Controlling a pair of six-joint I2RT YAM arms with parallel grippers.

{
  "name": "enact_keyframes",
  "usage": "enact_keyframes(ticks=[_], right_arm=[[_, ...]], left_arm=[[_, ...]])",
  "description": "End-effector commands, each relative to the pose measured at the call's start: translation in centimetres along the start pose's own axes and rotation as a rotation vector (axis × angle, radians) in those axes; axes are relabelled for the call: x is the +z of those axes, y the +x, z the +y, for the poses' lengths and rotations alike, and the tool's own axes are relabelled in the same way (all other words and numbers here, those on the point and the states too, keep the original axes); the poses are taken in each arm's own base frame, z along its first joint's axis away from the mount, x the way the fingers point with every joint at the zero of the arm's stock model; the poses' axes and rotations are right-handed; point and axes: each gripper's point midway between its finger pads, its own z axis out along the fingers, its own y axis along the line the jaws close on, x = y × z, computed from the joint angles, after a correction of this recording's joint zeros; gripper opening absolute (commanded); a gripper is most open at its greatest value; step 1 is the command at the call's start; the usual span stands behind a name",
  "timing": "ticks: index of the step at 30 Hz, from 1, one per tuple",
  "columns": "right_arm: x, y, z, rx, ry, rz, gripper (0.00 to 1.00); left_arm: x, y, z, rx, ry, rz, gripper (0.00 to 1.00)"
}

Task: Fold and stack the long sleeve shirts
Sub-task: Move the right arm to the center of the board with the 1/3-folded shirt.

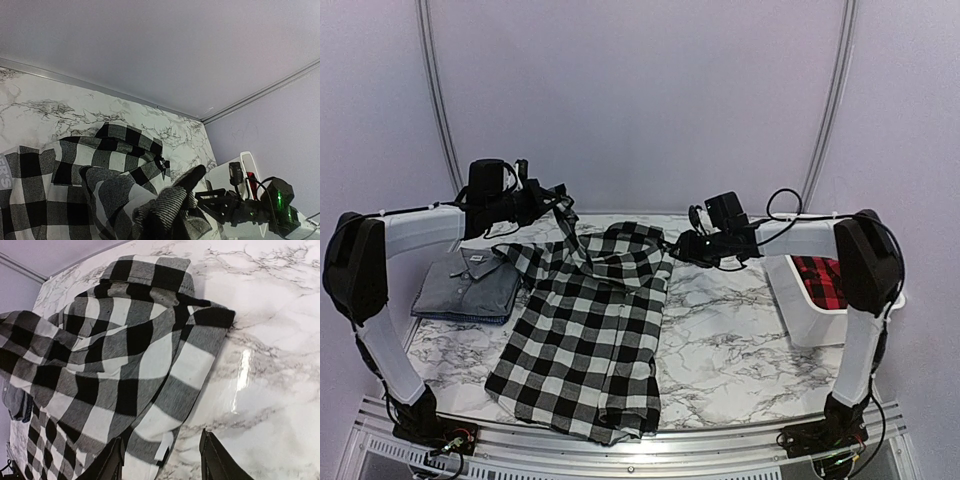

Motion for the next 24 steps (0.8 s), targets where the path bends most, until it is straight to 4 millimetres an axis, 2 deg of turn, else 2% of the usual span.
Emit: enact_keyframes(ticks=[1, 4, 9, 13, 18, 21, 24], right_arm=[[2.9, -4.3, -1.5, 0.007, -0.012, -0.069, 0.47], [4.9, -4.6, -3.4, 0.035, 0.013, -0.062, 0.46], [7.1, -4.4, -5.8, 0.076, 0.029, -0.056, 0.48], [8.7, -4.2, -5.7, 0.092, -0.022, -0.045, 0.48], [9.8, -4.3, -5.6, 0.118, -0.063, -0.063, 0.47], [10.3, -4.0, -5.8, 0.125, -0.068, -0.062, 0.41], [10.8, -4.0, -6.1, 0.122, -0.06, -0.064, 0.26]], left_arm=[[-0.5, -1.6, -2.0, 0.038, 0.055, -0.032, 0.0], [-0.5, -1.6, -2.1, 0.035, 0.057, -0.031, 0.0], [-0.5, -1.8, -2.5, 0.032, 0.07, -0.028, 0.0], [-0.2, -1.7, -2.5, 0.031, 0.077, -0.019, 0.0], [0.1, -1.5, -2.2, 0.022, 0.074, -0.012, 0.0], [0.3, -1.4, -2.0, 0.021, 0.07, -0.006, 0.0], [0.7, -1.4, -1.8, 0.017, 0.069, -0.003, 0.0]])
